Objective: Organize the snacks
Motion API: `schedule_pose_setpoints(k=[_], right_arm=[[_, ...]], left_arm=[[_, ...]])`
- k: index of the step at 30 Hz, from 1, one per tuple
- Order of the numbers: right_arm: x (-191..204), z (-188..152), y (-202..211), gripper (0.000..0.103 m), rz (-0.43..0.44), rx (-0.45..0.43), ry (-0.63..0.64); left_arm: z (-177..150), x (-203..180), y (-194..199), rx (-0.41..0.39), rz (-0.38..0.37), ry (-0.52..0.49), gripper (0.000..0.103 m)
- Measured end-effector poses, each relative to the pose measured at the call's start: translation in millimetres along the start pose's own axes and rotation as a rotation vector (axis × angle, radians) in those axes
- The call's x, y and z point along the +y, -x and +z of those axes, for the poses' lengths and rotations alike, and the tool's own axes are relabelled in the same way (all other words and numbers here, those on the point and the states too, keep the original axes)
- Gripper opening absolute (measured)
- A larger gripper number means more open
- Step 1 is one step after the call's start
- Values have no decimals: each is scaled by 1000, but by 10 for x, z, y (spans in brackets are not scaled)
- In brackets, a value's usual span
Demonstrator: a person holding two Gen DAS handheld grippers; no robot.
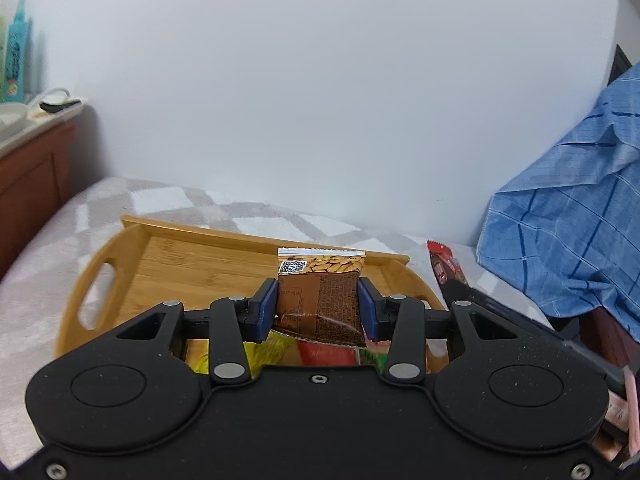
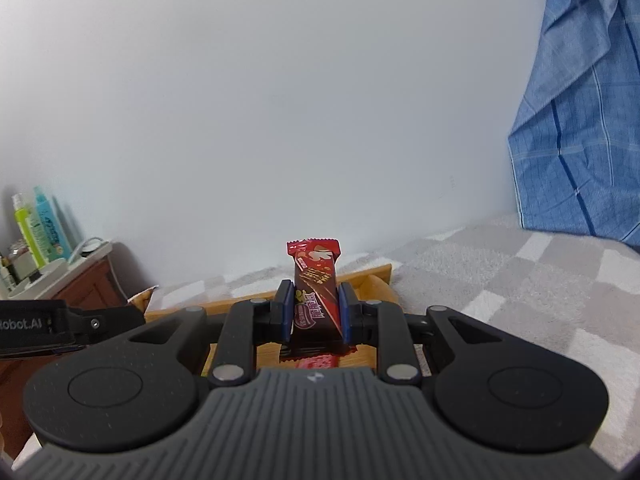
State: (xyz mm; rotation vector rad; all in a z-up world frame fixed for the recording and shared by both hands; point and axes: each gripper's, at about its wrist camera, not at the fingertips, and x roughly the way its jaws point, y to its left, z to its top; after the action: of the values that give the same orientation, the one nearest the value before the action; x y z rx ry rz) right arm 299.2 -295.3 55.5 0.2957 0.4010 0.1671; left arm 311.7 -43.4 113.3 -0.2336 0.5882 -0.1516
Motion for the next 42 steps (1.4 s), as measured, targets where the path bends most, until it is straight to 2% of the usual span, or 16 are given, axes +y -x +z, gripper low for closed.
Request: schedule_pose_setpoints(k=[8, 14, 17, 35, 42], right_arm=[[-66, -43, -506, 27, -59, 116, 42], [-41, -133, -712, 28, -101, 159, 99], [0, -168, -765, 28, -120, 176, 133], [-21, -190, -817, 28, -107, 208, 116], [-12, -206, -821, 33, -99, 211, 111]], left_arm=[[46, -88, -739, 68, 40, -4, 40], [-18, -126, -1056, 109, 48, -9, 40], [-82, -144, -1139, 124, 58, -15, 40], [-239, -152, -1291, 162, 105, -50, 40], [-244, -158, -1288, 163, 109, -56, 41]])
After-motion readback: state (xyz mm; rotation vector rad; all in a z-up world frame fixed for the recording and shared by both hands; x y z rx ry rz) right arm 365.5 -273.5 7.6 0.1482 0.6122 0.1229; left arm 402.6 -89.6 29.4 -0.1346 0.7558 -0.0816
